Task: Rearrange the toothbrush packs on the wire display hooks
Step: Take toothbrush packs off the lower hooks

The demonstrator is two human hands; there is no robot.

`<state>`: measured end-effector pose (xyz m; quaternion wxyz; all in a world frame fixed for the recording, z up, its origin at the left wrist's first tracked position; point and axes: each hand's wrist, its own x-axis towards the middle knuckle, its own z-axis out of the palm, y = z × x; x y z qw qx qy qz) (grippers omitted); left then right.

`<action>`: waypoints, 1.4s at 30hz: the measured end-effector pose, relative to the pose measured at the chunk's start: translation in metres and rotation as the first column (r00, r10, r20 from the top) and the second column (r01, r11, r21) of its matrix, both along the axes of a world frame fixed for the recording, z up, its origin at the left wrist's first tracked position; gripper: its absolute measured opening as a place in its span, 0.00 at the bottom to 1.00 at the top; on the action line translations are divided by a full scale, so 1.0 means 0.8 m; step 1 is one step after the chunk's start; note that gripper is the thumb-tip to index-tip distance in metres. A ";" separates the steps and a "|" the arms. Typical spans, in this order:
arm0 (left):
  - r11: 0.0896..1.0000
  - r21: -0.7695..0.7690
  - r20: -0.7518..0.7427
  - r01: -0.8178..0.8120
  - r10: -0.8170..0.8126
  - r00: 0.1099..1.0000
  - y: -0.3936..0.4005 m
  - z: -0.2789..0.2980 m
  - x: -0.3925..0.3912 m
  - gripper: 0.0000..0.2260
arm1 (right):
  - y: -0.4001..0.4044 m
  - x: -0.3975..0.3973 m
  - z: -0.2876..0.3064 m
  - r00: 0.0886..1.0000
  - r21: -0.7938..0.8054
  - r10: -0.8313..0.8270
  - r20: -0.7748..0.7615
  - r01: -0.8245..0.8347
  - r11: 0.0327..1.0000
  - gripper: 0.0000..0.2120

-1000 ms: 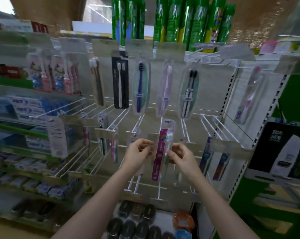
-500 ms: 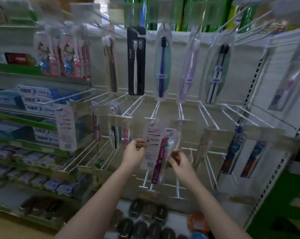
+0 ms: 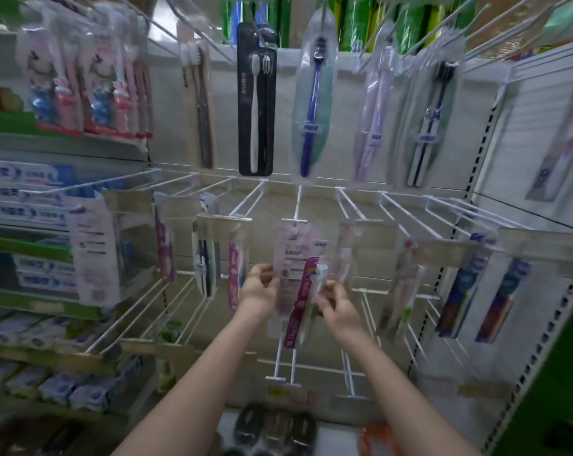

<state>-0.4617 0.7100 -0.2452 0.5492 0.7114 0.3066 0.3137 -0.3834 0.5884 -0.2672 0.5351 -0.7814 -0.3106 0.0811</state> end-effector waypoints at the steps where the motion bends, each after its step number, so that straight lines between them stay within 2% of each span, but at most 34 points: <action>1: 1.000 0.021 -0.005 0.000 0.000 1.000 0.002 0.000 0.000 0.07 | 0.001 0.000 0.001 1.000 -0.005 0.008 0.003 -0.008 1.000 0.04; 4: 0.998 0.069 -0.003 0.001 -0.001 1.000 0.008 -0.001 0.001 0.04 | 0.003 0.001 0.000 1.000 -0.007 0.009 -0.006 -0.009 1.000 0.03; 10: 0.995 0.099 0.027 -0.001 -0.002 1.000 0.006 0.009 -0.009 0.08 | -0.006 -0.004 0.005 1.000 0.081 0.004 -0.012 -0.003 0.997 0.02; 18: 0.988 0.151 0.070 -0.014 0.003 0.998 -0.005 0.001 -0.028 0.09 | -0.024 -0.020 -0.001 0.993 0.132 0.114 0.021 -0.115 0.985 0.06; 23: 0.998 0.033 0.123 -0.059 0.055 0.991 -0.018 -0.010 -0.036 0.06 | -0.037 -0.035 -0.009 0.987 0.140 0.154 0.034 -0.157 0.978 0.04; 26: 0.990 -0.043 0.168 -0.135 0.141 0.976 -0.029 -0.020 -0.040 0.09 | -0.039 -0.044 -0.016 0.986 0.139 0.158 0.044 -0.163 0.977 0.04; 29: 0.985 -0.047 0.207 -0.169 0.175 0.963 -0.037 -0.025 -0.046 0.12 | -0.039 -0.055 -0.017 0.979 0.146 0.198 0.042 -0.202 0.968 0.04; 33: 0.994 -0.096 0.187 -0.050 0.067 0.980 -0.038 -0.025 -0.053 0.19 | -0.036 -0.063 -0.021 0.968 0.145 0.245 0.049 -0.250 0.958 0.02; 36: 0.983 -0.163 0.212 0.088 -0.052 0.976 -0.039 -0.023 -0.061 0.31 | -0.036 -0.064 -0.021 0.961 0.138 0.269 0.064 -0.275 0.951 0.02; 39: 0.979 -0.187 0.178 0.078 -0.044 0.983 -0.044 -0.015 -0.063 0.47 | -0.038 -0.067 -0.021 0.942 0.129 0.324 0.084 -0.333 0.934 0.03; 40: 0.981 -0.191 0.157 0.042 -0.012 0.988 -0.045 -0.013 -0.062 0.49 | -0.038 -0.068 -0.021 0.934 0.120 0.345 0.094 -0.355 0.927 0.03; 42: 0.979 -0.202 0.148 -0.011 0.041 0.988 -0.047 -0.012 -0.057 0.43 | -0.040 -0.071 -0.021 0.920 0.102 0.375 0.116 -0.387 0.916 0.05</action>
